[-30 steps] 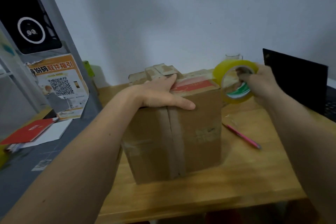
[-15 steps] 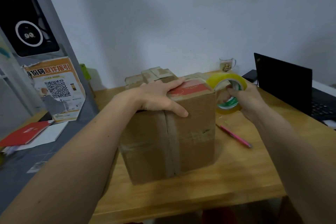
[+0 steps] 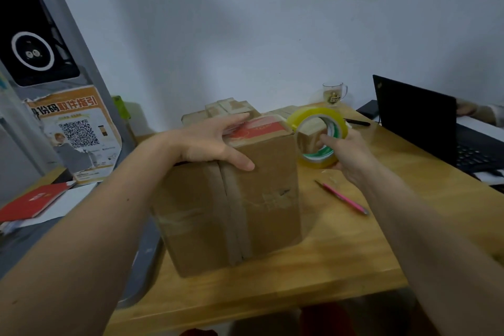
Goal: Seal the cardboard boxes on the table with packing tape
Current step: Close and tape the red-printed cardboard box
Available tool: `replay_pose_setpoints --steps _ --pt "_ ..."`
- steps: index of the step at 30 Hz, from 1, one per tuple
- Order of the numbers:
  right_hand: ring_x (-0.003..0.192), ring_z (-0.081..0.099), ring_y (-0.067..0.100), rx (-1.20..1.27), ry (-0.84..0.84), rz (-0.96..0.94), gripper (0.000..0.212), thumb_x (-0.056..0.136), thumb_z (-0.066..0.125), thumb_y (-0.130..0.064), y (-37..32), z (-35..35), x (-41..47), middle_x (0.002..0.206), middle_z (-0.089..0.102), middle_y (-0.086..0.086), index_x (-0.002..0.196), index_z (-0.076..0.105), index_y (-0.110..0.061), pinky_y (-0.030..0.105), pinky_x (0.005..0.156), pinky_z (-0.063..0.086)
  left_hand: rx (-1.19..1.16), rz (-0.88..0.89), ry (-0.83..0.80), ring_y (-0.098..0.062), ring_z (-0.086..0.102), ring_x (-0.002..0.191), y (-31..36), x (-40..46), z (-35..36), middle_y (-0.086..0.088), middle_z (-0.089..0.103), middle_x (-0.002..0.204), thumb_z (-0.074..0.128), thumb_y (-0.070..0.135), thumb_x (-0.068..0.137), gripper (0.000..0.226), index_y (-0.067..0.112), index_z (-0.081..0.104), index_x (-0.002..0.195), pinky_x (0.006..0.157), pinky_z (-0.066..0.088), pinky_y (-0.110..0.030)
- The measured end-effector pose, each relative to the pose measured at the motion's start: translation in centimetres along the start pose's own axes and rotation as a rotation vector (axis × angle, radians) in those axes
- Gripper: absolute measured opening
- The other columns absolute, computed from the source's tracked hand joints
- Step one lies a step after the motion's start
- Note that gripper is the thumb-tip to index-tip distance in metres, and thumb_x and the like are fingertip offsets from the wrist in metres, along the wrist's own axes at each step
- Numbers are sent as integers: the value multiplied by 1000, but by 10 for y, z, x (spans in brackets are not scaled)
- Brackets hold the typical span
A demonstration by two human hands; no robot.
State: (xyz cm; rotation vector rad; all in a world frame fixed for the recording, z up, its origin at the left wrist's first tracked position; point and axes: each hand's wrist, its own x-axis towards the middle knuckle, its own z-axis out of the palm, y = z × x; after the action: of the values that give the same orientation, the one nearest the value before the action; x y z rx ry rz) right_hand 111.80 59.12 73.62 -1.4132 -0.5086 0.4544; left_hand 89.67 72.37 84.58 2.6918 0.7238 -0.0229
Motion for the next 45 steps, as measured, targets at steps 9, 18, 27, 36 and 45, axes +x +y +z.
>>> replay_pose_setpoints --steps 9,18,27,36,45 --pt "99 64 28 -13 97 -16 18 96 56 -13 25 8 6 105 66 10 113 62 -17 53 93 52 0 28 -78 -12 37 134 -10 11 -13 22 32 149 82 61 54 108 62 23 145 115 32 -41" --pt "92 70 19 63 -150 -67 40 84 73 -30 27 -5 -17 105 70 7 117 56 -17 37 74 60 292 -130 -140 -15 14 151 -10 22 -21 10 7 166 82 29 79 114 36 0 158 122 14 -36" --pt "85 67 22 317 -304 -18 75 76 43 -74 31 -13 -20 84 70 12 104 60 -7 43 89 51 210 15 64 -20 42 136 43 16 3 3 41 153 83 61 63 111 26 29 153 113 33 -32" --pt "100 60 32 -557 147 24 33 98 45 -35 61 -30 6 102 68 12 96 69 -11 40 84 47 359 149 459 -22 30 142 51 40 50 1 31 155 60 54 91 59 48 40 145 105 38 -44" --pt "107 55 34 -1224 -85 117 25 97 53 -27 87 -26 14 117 58 17 112 58 -7 30 72 38 293 119 385 -21 30 139 51 41 43 0 39 148 63 60 86 65 49 37 145 105 36 -42"
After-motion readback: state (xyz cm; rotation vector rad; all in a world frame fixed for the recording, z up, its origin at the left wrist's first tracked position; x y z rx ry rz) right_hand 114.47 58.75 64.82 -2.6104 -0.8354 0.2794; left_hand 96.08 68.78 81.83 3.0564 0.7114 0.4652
